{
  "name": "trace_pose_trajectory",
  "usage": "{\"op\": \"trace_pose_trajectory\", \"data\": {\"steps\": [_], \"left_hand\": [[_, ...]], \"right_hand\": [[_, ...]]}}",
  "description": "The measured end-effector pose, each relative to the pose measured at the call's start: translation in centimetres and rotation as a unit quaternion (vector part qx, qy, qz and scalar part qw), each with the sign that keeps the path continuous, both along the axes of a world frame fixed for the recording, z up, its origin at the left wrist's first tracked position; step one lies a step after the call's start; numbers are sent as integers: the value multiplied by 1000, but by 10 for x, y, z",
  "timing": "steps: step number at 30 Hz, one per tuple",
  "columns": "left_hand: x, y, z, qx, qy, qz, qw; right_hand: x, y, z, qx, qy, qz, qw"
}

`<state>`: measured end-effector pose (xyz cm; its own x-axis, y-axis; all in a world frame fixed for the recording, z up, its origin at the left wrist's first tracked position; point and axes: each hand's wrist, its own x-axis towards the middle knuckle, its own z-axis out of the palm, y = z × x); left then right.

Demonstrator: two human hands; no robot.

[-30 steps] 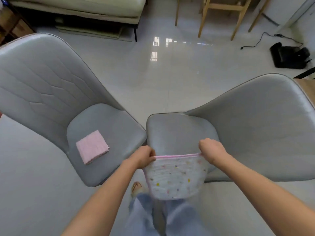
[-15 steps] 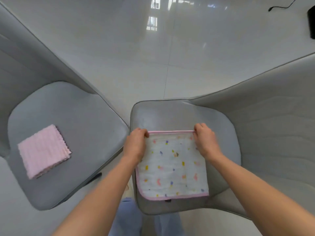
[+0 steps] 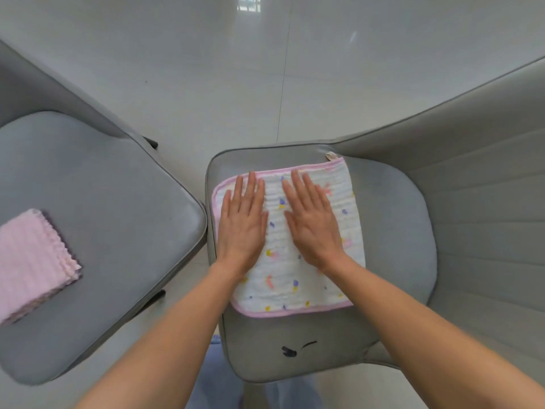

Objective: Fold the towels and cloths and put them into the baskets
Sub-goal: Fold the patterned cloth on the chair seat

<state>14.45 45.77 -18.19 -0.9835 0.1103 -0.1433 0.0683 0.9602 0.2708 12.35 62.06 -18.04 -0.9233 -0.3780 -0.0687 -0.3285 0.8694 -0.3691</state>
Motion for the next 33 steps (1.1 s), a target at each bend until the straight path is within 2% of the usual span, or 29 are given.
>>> {"op": "trace_pose_trajectory", "data": {"steps": [4, 6, 8, 10, 13, 16, 21, 23, 27, 29, 30, 31, 33], "left_hand": [[6, -21, -26, -48, 6, -69, 996], [0, -28, -29, -50, 12, -97, 994], [-7, -28, -28, -50, 10, -80, 996], [-4, -23, -25, -63, -5, -46, 997], [21, -17, -14, -62, 5, -10, 998], [68, -5, -8, -36, 17, -26, 999], [113, -7, -19, -67, -8, -46, 997], [111, -13, -22, -64, -14, -59, 996], [111, -23, -18, -46, -28, -72, 996], [107, -28, -10, 29, -17, -21, 999], [103, -33, -2, 86, -9, 43, 995], [101, -37, 8, 146, 4, 128, 981], [97, -47, 24, 250, 8, 294, 923]], "right_hand": [[5, 17, -28, 66, -15, 26, 997], [7, 45, -35, 98, -14, -54, 994], [16, 70, -31, 113, -44, -159, 980], [36, 75, -24, 113, -71, -190, 973], [68, 46, -11, 81, -56, -145, 985], [91, 9, -8, 62, -47, -98, 992], [105, -2, -20, 81, -31, 7, 996], [103, 17, -27, 102, -25, -9, 994], [116, 65, -24, 133, -78, -147, 977], [121, 79, -18, 143, -90, -172, 971], [122, 80, -13, 137, -87, -174, 971], [123, 76, -8, 121, -78, -169, 975], [126, 58, 5, 55, -36, -131, 989]]}}
